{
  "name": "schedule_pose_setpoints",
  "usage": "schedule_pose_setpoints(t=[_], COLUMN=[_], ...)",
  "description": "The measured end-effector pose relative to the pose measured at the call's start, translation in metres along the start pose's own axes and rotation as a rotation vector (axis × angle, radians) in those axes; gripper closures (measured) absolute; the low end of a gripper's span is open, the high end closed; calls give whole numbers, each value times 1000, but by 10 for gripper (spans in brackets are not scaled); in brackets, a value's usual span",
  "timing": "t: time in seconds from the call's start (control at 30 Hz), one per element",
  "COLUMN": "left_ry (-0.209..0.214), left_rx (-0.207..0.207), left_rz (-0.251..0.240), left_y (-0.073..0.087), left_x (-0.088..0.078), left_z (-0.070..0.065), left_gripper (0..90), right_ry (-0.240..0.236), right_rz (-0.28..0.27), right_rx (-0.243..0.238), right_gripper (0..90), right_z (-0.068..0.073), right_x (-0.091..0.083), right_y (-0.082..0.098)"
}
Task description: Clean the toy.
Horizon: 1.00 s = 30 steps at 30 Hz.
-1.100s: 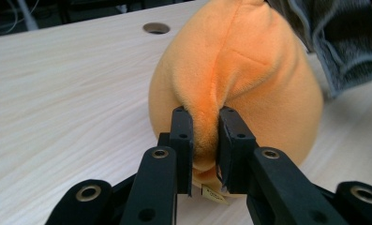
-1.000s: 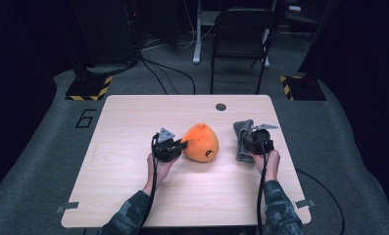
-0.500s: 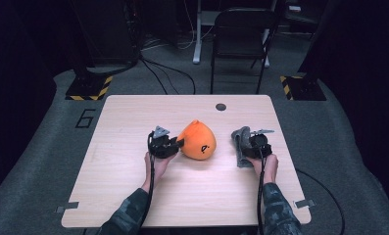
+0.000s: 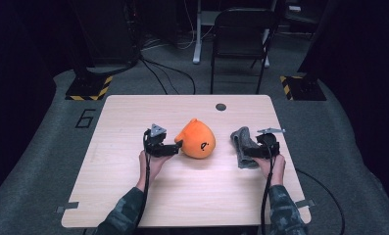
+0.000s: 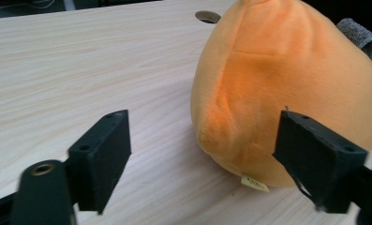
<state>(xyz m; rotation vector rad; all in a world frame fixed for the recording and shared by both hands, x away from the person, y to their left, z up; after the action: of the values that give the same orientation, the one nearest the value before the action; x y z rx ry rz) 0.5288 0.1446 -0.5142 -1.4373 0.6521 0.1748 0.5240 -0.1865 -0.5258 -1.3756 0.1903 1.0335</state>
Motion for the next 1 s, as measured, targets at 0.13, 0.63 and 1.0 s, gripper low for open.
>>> schedule_pose_setpoints(t=[0.13,0.63,1.0], left_ry=[-11,-63,-125], left_rx=[27,102,129], left_rz=[4,65,144], left_y=[5,54,87], left_x=[-13,-45,-43], left_z=[7,34,62], left_gripper=[160,66,36], right_ry=[-6,-4,57], right_rz=[-21,-24,70], right_rx=[-9,-43,-8], right_gripper=[71,28,0], right_z=[3,11,-25], right_x=[-13,-28,-28], right_y=[4,62,98])
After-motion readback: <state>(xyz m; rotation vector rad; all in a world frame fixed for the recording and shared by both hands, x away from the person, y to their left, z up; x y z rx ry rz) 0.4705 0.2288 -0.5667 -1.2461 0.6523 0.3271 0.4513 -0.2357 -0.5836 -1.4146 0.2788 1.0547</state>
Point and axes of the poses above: each handheld gripper's, and its own axes: x roughly forward along the jaws, y roughly out of its underside, z roughly to its left, the point moved 8 cm from there along x, roughly forward along the jaws, and after that the axes turned 15 degrees about -y, right-handed, at the moved point
